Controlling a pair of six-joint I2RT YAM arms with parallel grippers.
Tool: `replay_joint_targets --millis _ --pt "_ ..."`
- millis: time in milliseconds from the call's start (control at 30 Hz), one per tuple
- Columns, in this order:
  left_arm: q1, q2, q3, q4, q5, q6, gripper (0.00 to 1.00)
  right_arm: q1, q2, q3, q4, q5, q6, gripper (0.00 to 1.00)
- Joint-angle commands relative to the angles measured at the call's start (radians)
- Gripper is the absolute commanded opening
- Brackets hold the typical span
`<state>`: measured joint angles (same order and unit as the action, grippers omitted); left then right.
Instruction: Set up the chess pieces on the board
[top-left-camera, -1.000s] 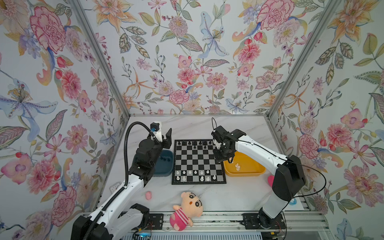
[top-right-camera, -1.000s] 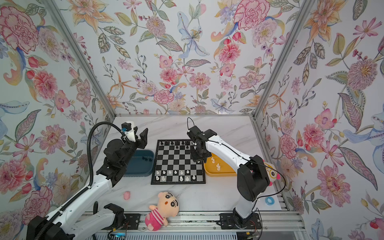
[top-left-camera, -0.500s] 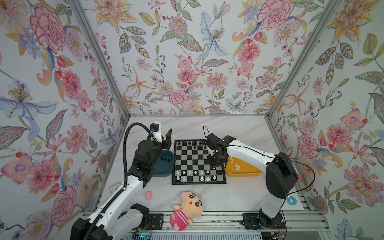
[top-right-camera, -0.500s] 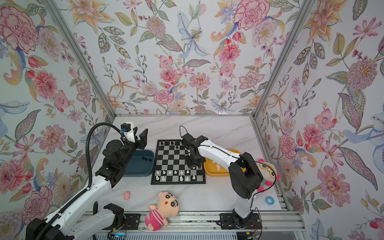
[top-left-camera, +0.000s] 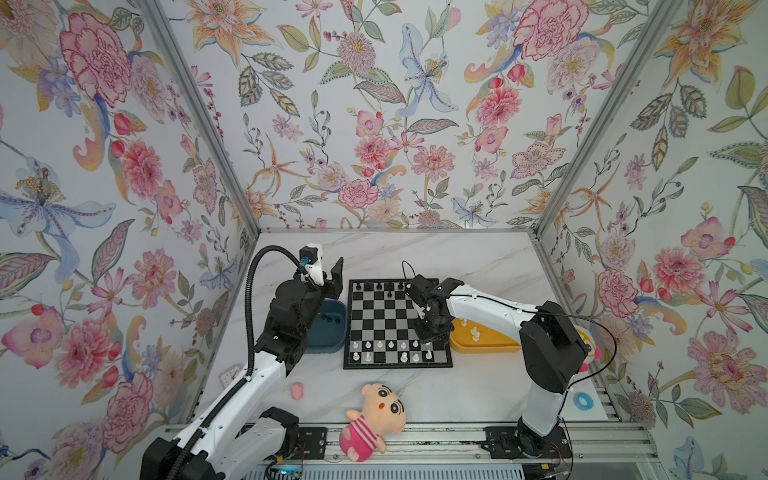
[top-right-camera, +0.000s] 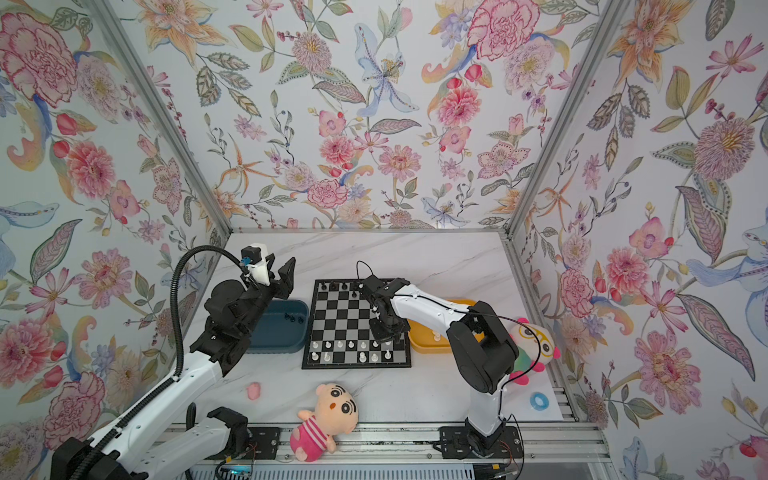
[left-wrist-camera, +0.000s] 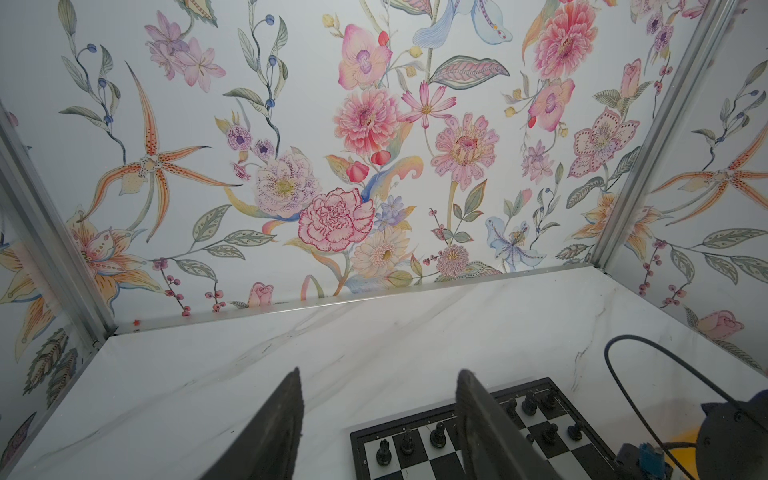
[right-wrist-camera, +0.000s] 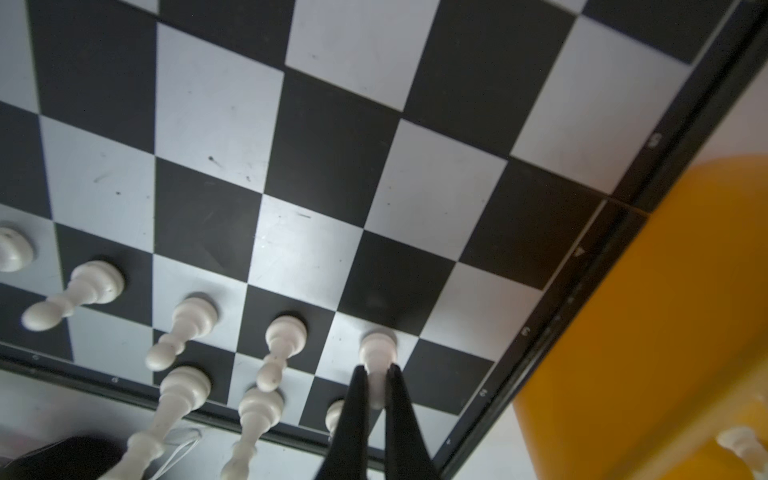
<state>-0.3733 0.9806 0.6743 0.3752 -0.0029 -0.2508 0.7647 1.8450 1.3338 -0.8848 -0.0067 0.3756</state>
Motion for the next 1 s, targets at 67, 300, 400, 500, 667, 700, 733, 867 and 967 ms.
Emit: replay_joint_targets --millis 67,300,400,500,667,700,733,867,967 --pt "0.008 -0.014 -0.002 -0.008 0.021 -0.011 0.60 0.013 0.000 -0.024 0.014 -0.009 0.024 0.06" --pt "0.010 -0.017 -0.008 -0.009 0.021 -0.013 0.60 0.031 -0.003 -0.039 0.016 -0.014 0.042 0.06" --pt "0.009 -0.019 -0.011 -0.008 0.021 -0.013 0.60 0.038 -0.004 -0.044 0.017 -0.010 0.046 0.06" --pt "0.009 -0.023 -0.013 -0.008 0.022 -0.015 0.60 0.040 -0.007 -0.049 0.016 -0.009 0.052 0.06" --pt "0.009 -0.026 -0.016 -0.009 0.021 -0.016 0.60 0.043 -0.015 -0.057 0.016 -0.007 0.056 0.06" --pt "0.009 -0.026 -0.017 -0.007 0.021 -0.016 0.60 0.043 -0.015 -0.059 0.016 -0.007 0.057 0.06" --pt "0.008 -0.026 -0.017 -0.007 0.021 -0.016 0.60 0.043 -0.015 -0.058 0.016 -0.006 0.057 0.06" --pt "0.008 -0.027 -0.018 -0.007 0.023 -0.018 0.60 0.043 -0.012 -0.065 0.016 -0.009 0.057 0.07" --pt "0.010 -0.025 -0.019 -0.005 0.020 -0.018 0.60 0.042 -0.011 -0.065 0.015 -0.011 0.057 0.07"
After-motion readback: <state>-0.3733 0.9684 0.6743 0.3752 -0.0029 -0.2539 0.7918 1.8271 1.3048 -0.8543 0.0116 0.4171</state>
